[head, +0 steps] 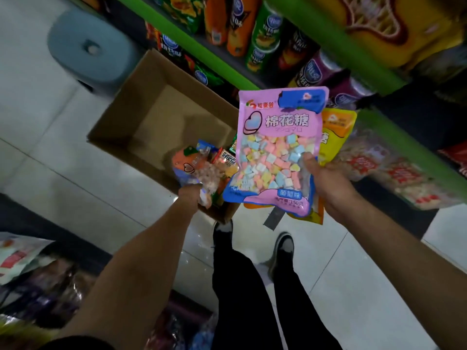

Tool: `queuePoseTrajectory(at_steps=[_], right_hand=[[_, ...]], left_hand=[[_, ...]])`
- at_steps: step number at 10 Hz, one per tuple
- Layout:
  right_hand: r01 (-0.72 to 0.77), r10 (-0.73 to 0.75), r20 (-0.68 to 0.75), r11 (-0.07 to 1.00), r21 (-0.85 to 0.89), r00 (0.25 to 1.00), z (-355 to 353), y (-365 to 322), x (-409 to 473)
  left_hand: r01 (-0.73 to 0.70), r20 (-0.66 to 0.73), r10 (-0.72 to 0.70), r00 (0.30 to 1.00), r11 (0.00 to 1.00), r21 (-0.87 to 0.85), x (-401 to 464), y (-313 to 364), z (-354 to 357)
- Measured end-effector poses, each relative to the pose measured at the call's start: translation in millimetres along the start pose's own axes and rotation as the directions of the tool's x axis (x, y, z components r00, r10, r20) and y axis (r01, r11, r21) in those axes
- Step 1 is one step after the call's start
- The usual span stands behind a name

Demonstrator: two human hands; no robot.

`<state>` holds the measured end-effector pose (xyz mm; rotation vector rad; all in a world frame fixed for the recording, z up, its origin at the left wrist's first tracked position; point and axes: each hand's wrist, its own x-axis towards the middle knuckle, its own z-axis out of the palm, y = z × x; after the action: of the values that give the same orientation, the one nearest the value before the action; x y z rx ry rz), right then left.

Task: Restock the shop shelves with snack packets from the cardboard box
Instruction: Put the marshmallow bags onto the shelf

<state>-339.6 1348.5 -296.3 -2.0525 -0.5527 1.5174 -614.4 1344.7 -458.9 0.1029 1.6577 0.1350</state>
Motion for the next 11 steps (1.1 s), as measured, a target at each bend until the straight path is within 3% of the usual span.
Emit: queuePoseTrajectory(at_steps=[1,3,4,5,6,9,11], right_hand=[[-0.009,0.009,0.002,1.000,0.011,1.000,5,-7,-14],[0.042,-0.042,-0.002,0.999,-0.007,0.999,5,-33,-63],[0.084,-0.085,0.032,0.996,0.025,0.996,-3,-42,-93],[0.140,-0.145,0.052,0.986,0.087,0.988,-25,-49,-132],[0.191,-0.205,0.104,0.973,0.129,0.973,-67,-49,-173],[0.211,-0.306,0.175,0.884,0.417,0.936,-262,0,-285],[0.015,-0.326,0.320,0.721,0.692,0.890,-392,44,-339]], left_hand=[[-0.017,0.035,0.019,0.999,0.998,-0.059,-28,2,-8],[-0.191,0.197,0.234,0.952,0.957,-0.217,-115,15,0],[-0.193,0.489,0.331,0.807,0.931,-0.310,-178,21,3],[-0.232,0.588,0.377,0.716,0.922,-0.309,-241,16,17],[-0.348,0.543,0.439,0.716,0.899,-0.268,-294,2,37],[-0.582,0.653,0.512,0.558,0.802,-0.132,-440,-57,180],[-0.647,0.756,0.474,0.452,0.757,-0.087,-523,-123,296]])
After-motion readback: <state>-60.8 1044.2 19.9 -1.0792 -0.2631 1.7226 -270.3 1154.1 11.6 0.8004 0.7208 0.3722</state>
